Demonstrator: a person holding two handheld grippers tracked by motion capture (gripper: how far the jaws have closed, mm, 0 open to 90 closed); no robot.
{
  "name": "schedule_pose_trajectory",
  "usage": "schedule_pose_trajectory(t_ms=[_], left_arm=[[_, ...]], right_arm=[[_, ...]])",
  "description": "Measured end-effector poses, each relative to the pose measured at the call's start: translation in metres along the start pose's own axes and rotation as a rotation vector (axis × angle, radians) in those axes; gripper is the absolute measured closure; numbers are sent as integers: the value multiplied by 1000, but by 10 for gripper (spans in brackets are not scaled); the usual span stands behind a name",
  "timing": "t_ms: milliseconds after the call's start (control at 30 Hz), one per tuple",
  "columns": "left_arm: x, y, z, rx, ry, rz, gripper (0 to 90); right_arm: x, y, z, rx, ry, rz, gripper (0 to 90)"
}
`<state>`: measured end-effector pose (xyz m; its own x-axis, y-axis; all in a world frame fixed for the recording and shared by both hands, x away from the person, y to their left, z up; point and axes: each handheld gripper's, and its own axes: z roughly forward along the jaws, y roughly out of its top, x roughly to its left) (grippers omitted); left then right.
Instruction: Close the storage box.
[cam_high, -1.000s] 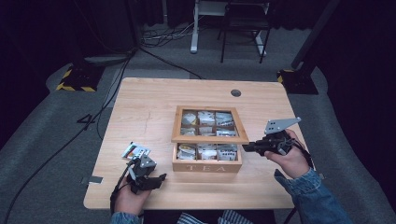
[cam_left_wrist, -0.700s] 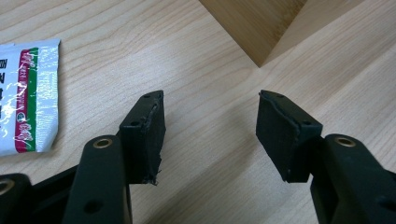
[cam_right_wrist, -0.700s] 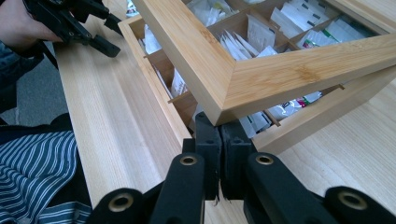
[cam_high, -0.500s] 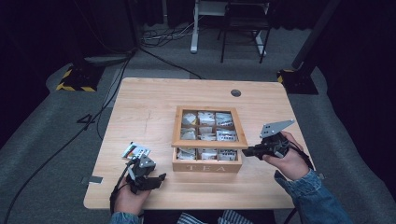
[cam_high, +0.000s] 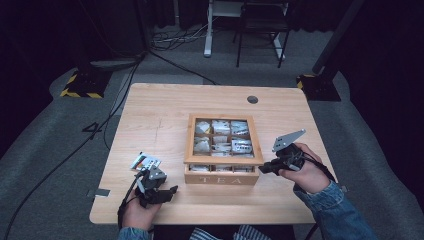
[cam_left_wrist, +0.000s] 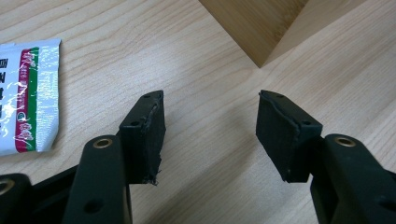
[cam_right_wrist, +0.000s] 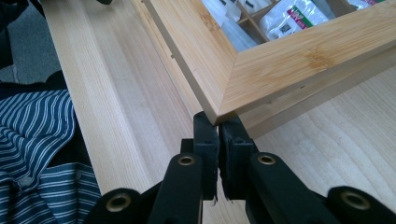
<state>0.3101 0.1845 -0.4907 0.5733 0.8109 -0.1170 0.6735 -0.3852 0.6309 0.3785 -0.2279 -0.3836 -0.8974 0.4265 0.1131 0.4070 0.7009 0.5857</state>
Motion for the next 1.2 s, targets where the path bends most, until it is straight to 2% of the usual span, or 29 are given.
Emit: schedule_pose_trajectory(t_ms=[567,967,1200], left_arm=[[0,0,0,-1,-4,-1,429],[0,0,1,1,-1,7,428],[0,0,1,-3,-5,-1,428]], right_arm=[[-1,-2,14,112,23,8,845],[-3,-5,21,168,24,17,833],[-4,-6,23,171,32,21,800]])
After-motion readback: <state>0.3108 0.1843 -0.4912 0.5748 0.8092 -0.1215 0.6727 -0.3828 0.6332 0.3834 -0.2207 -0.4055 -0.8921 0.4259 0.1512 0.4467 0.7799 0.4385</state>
